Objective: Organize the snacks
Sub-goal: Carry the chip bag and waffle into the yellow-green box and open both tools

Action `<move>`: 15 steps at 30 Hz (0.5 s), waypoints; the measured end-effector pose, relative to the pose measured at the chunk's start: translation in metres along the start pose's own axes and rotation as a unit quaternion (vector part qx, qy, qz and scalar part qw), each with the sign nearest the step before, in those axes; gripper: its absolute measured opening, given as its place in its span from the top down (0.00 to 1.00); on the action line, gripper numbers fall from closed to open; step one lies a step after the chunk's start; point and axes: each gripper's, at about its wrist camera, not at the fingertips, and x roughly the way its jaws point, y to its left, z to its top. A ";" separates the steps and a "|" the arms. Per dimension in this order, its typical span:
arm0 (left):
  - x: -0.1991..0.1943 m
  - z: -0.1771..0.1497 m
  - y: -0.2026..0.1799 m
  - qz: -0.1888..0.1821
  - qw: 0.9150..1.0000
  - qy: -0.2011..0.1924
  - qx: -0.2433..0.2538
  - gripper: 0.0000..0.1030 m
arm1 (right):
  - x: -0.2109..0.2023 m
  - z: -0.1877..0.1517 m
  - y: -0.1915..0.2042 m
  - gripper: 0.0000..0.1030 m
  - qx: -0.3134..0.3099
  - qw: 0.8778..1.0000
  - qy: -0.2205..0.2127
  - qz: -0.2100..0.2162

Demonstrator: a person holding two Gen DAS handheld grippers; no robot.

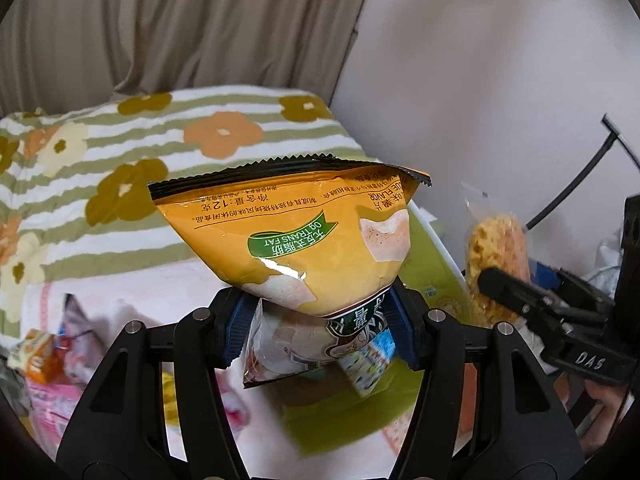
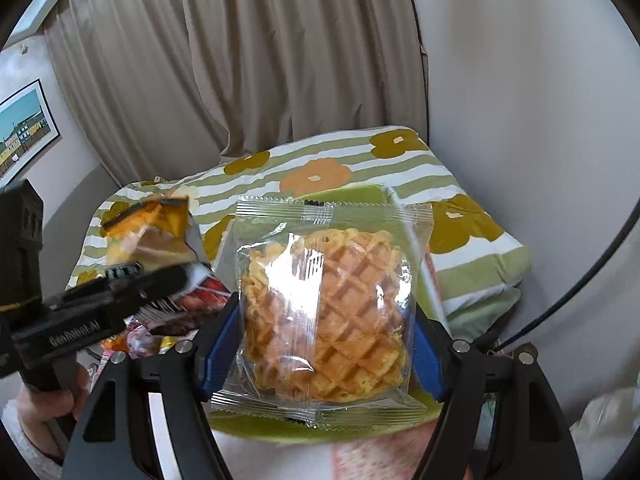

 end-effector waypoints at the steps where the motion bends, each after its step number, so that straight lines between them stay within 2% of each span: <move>1: 0.012 0.001 -0.006 0.003 1.000 0.007 -0.002 0.46 | 0.003 0.003 -0.006 0.31 0.002 1.000 0.004 0.005; 5: 0.042 0.005 -0.019 0.023 0.999 0.027 -0.001 0.45 | 0.013 0.013 -0.023 0.31 -0.002 1.000 0.015 0.021; 9: 0.066 0.007 -0.024 0.042 0.998 0.055 0.005 0.38 | 0.019 0.019 -0.029 0.31 -0.001 0.999 0.025 0.033; 11: 0.076 0.006 -0.026 0.058 0.996 0.070 0.011 0.09 | 0.021 0.019 -0.031 0.32 -0.003 0.999 0.029 0.035; 13: 0.077 0.003 -0.026 0.088 0.994 0.069 0.014 0.03 | 0.025 0.020 -0.032 0.32 -0.004 0.999 0.032 0.035; 15: 0.078 0.000 -0.022 0.094 0.993 0.074 0.016 0.03 | 0.029 0.021 -0.034 0.31 -0.003 0.999 0.036 0.036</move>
